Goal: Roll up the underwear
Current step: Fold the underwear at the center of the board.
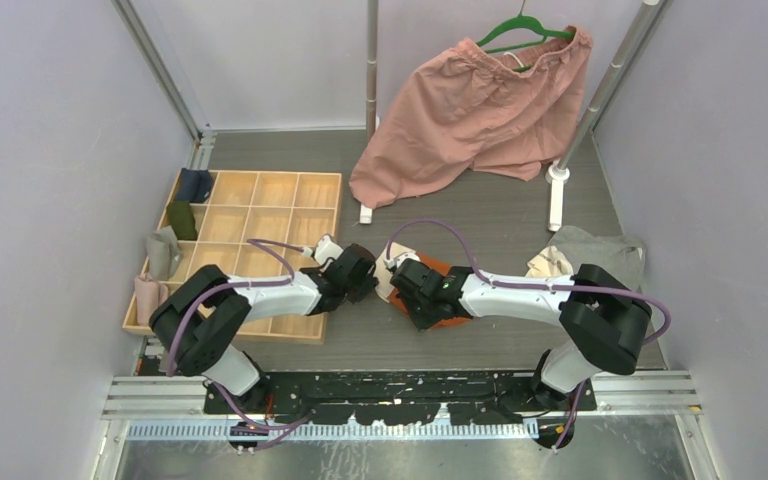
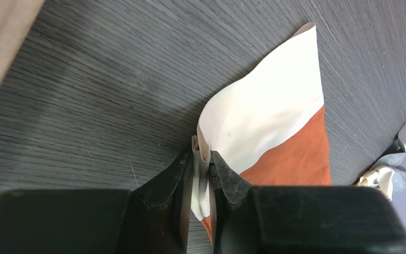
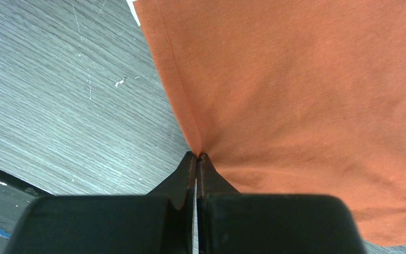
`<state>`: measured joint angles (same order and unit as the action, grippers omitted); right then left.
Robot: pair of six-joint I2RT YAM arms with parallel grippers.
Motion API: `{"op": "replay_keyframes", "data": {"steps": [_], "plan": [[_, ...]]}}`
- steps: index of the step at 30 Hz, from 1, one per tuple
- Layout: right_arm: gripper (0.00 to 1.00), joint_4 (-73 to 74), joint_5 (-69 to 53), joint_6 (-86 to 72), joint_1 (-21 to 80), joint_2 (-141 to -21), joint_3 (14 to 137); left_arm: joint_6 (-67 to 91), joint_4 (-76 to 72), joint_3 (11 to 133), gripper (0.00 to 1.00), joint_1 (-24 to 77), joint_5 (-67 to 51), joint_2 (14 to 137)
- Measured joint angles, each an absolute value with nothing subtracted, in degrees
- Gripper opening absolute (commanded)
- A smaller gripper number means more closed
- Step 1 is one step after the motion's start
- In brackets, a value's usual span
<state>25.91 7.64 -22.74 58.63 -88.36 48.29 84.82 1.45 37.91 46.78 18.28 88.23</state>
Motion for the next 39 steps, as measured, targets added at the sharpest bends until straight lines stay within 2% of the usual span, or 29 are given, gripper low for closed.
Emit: {"op": "replay_keyframes", "data": {"steps": [7,17,30,39], "plan": [[0.01,25.89,7.20,-23.38,58.63,-88.20,48.07,82.98,2.66,38.13,0.07,46.94,19.59,88.07],[0.01,24.99,5.21,-26.17,58.63,-87.59,48.01,75.83,8.93,38.24,0.01,47.16,21.17,84.97],[0.01,21.71,-4.40,-33.12,58.17,-83.70,47.99,60.12,21.39,48.60,0.01,47.13,21.89,81.34],[0.01,20.91,-9.30,-35.33,50.57,-81.60,47.53,50.61,25.10,60.84,0.01,46.52,19.79,90.87]]}}
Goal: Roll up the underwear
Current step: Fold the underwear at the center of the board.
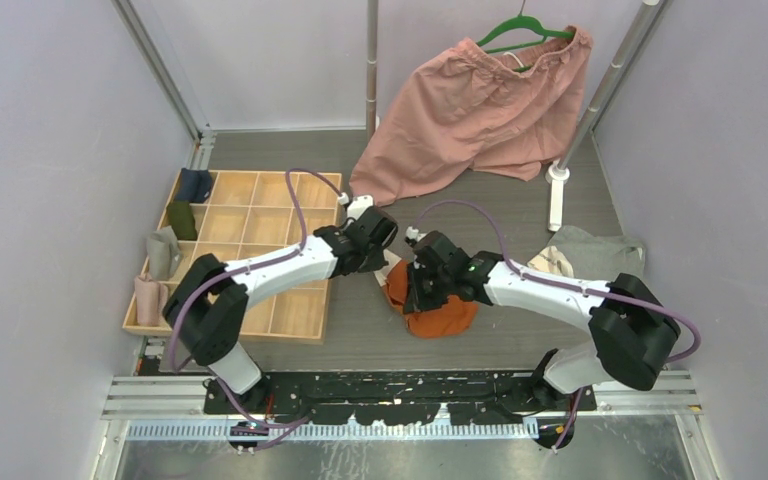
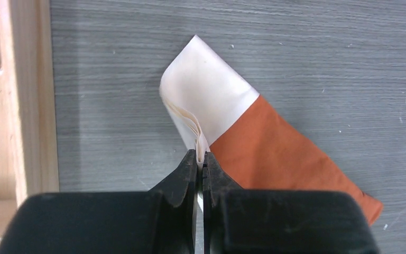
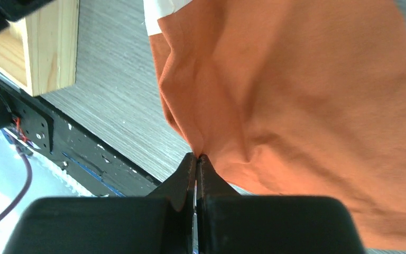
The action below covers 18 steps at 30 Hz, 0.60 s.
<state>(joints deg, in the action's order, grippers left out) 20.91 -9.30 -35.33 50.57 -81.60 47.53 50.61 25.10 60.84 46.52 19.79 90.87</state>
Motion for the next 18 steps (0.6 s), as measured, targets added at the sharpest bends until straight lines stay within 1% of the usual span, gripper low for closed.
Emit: {"op": "replay_keyframes", "data": {"steps": [10,18], "plan": [[0.01,21.41,-15.44,-32.80,39.42,-81.45,47.16,45.98,27.33,68.82,0.01,44.42,17.91,99.90],[0.01,22.39,-16.25,-28.51,35.83,-86.02,49.32,45.54,27.29,70.17,0.01,42.35,16.86,103.44]]}}
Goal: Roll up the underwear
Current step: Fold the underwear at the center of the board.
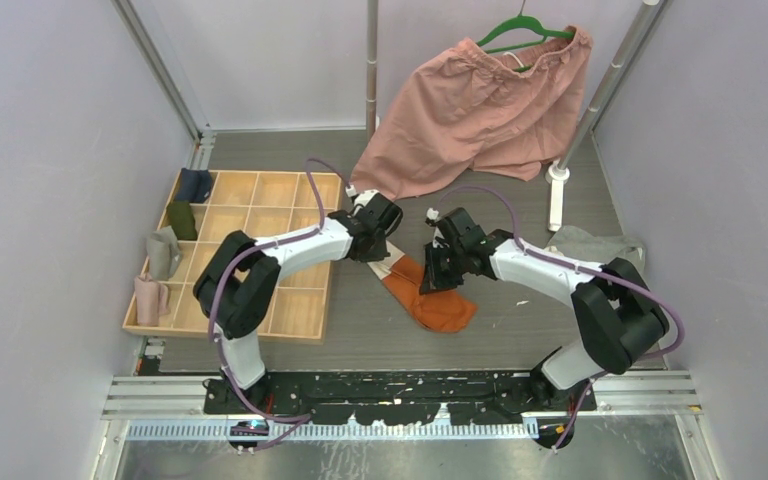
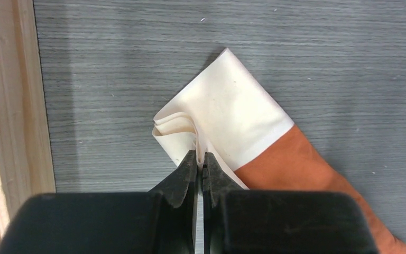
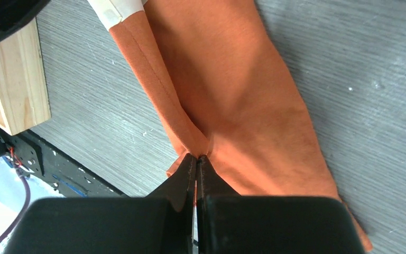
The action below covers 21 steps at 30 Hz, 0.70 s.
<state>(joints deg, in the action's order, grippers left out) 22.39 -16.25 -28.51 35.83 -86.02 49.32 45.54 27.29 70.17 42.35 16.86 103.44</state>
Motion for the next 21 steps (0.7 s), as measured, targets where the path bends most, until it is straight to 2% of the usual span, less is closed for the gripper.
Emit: {"op": "replay_keyframes", "data": {"steps": [14,17,21], "plan": [[0.01,23.07,-15.66,-25.04,34.74,-89.30,51.22,45.56,27.18,72.16,0.02,41.21,16.21,106.28],[0.01,23.27,-15.11,-24.53,34.54,-89.30,51.22,45.54,27.07,73.43,0.07,41.12,15.97,106.52],[0.01,23.42,-14.70,-24.10,34.35,-89.30,51.22,45.32,27.07,75.13,0.18,41.12,15.86,107.33]]}}
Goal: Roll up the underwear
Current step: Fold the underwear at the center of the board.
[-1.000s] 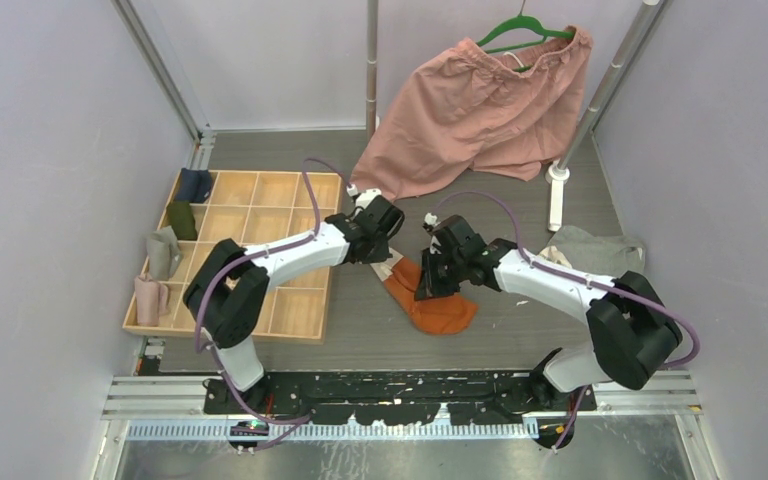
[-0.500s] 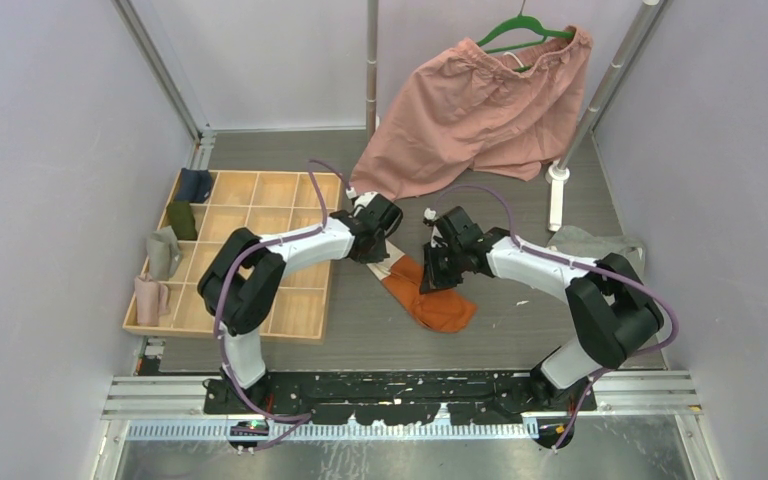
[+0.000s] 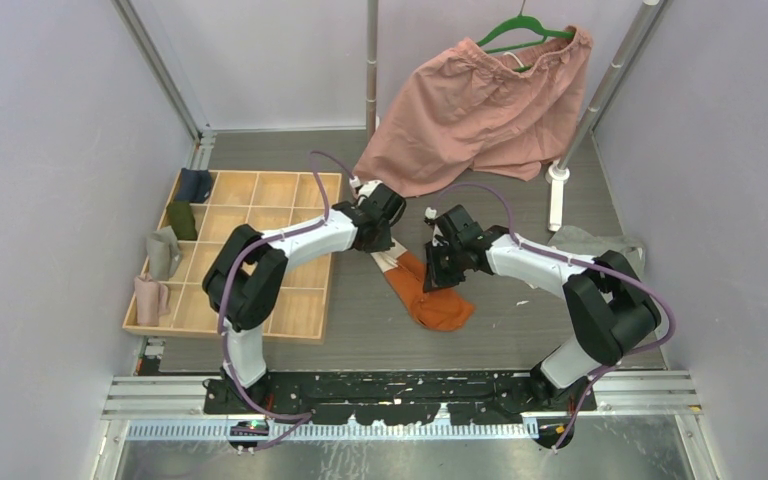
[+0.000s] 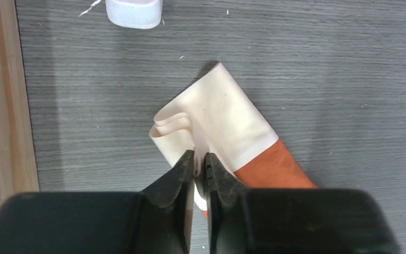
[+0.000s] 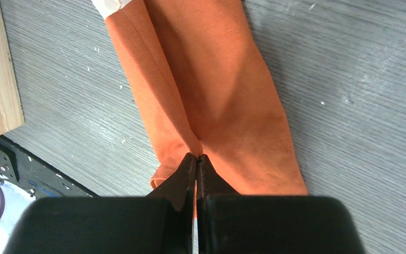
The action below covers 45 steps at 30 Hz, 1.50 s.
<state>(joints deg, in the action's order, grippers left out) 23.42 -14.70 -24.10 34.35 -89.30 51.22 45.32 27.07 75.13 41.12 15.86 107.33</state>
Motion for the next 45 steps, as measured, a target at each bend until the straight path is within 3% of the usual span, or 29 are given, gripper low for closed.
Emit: {"op": "replay_keyframes", "data": {"steps": [10,16,28,45], "plan": [[0.01,24.80,-13.56,-23.86,33.69,-90.04,51.22,44.73,26.76,75.53,0.45,40.29,17.08,107.90],[0.02,24.93,-12.82,-23.83,33.50,-90.06,51.22,44.73,23.99,73.71,0.50,40.14,17.54,106.41],[0.02,24.93,-11.84,-23.59,33.30,-90.11,51.27,43.59,10.46,60.45,0.23,40.27,10.68,97.95],[0.05,24.99,-11.77,-22.63,33.26,-90.74,52.40,40.10,0.62,57.69,0.12,40.80,3.36,99.85]]}}
